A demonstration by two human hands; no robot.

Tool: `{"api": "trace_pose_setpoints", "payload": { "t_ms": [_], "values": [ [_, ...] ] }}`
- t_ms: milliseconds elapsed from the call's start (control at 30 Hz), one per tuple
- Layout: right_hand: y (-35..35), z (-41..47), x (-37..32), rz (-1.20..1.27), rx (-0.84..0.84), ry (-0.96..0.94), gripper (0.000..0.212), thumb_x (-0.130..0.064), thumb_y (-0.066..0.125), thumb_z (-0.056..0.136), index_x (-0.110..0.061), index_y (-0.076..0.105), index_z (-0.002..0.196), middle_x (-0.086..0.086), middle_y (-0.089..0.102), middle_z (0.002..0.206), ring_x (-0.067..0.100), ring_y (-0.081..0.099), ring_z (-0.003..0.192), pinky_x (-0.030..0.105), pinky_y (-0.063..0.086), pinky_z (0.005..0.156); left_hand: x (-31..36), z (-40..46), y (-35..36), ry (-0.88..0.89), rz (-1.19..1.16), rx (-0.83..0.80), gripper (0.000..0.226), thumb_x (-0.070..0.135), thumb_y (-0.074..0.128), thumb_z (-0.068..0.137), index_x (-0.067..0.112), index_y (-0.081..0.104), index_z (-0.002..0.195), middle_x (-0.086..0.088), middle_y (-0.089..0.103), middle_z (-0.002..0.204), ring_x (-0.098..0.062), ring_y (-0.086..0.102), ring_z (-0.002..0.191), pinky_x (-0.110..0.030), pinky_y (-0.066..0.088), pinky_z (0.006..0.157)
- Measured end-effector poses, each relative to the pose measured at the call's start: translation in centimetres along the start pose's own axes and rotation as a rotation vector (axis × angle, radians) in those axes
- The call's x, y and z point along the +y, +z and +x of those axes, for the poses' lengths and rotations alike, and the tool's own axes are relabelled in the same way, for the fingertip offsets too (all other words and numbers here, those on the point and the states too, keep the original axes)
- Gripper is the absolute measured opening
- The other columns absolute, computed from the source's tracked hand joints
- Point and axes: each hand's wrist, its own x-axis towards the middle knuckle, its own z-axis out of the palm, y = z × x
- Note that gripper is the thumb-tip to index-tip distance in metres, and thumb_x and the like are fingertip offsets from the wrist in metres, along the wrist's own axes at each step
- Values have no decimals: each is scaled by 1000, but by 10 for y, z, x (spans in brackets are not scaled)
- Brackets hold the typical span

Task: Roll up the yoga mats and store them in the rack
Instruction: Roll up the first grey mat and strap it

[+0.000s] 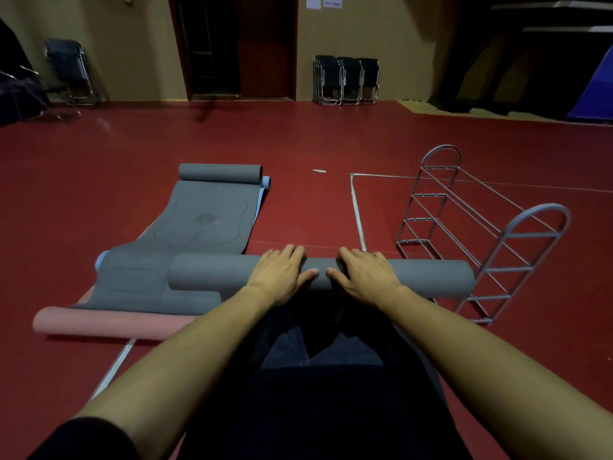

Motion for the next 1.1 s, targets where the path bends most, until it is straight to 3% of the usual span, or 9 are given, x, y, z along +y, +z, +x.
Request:
{"api": "trace_pose_setpoints", "payload": {
  "t_ms": [133, 300, 533, 700, 833, 1000, 1100],
  "values": [
    [9, 1, 2, -89, 116, -16, 46, -60, 46, 98, -18, 63, 102, 9, 58, 113, 34, 55, 100, 43, 42, 80, 1, 4, 0, -12, -12, 9, 57, 67, 28, 102, 21, 50, 125, -7, 56, 129, -31, 49, 127, -49, 33, 112],
    [4, 9, 0, -105, 131, -6, 49, -60, 48, 99, -16, 71, 103, 9, 60, 104, 33, 56, 100, 43, 41, 81, -1, 1, 1, -20, 51, 91, 61, 72, 32, 99, 23, 54, 127, -6, 44, 122, -28, 43, 112, -42, 40, 93],
    [-3, 19, 1, -80, 149, -18, 45, -58, 49, 100, -14, 52, 107, 13, 72, 99, 37, 66, 91, 44, 40, 77, -3, 8, -2, -14, 19, 35, 79, 75, 38, 96, 17, 40, 150, -7, 45, 136, -30, 46, 120, -44, 43, 101],
    [3, 21, 5, -58, 89, 34, 48, -60, 45, 101, -13, 57, 106, 13, 71, 103, 38, 67, 92, 42, 39, 72, -3, 19, -10, -43, -17, 12, 65, 72, 42, 96, 13, 50, 122, -9, 54, 119, -34, 56, 107, -46, 45, 90],
    [7, 16, 7, -35, 108, 45, 47, -58, 48, 100, -15, 66, 104, 11, 61, 108, 35, 58, 100, 43, 40, 80, -1, 26, -22, -50, 40, -26, 67, 75, 44, 94, 13, 56, 119, -12, 62, 119, -35, 61, 106, -45, 44, 92],
    [5, 14, 7, -87, 76, 55, 52, -61, 45, 99, -19, 64, 124, 11, 57, 111, 36, 57, 103, 44, 43, 84, -6, 28, -21, -19, 82, -83, 74, 77, 55, 87, 17, 55, 129, -9, 64, 127, -33, 62, 115, -42, 46, 95],
    [1, 13, 13, -35, 28, 43, 61, -63, 52, 96, -18, 53, 137, 12, 61, 118, 38, 61, 107, 45, 45, 89, -10, 27, -8, 6, 56, -69, 84, 73, 66, 82, 19, 47, 144, -6, 56, 143, -29, 53, 131, -43, 39, 110]
  ]
}}
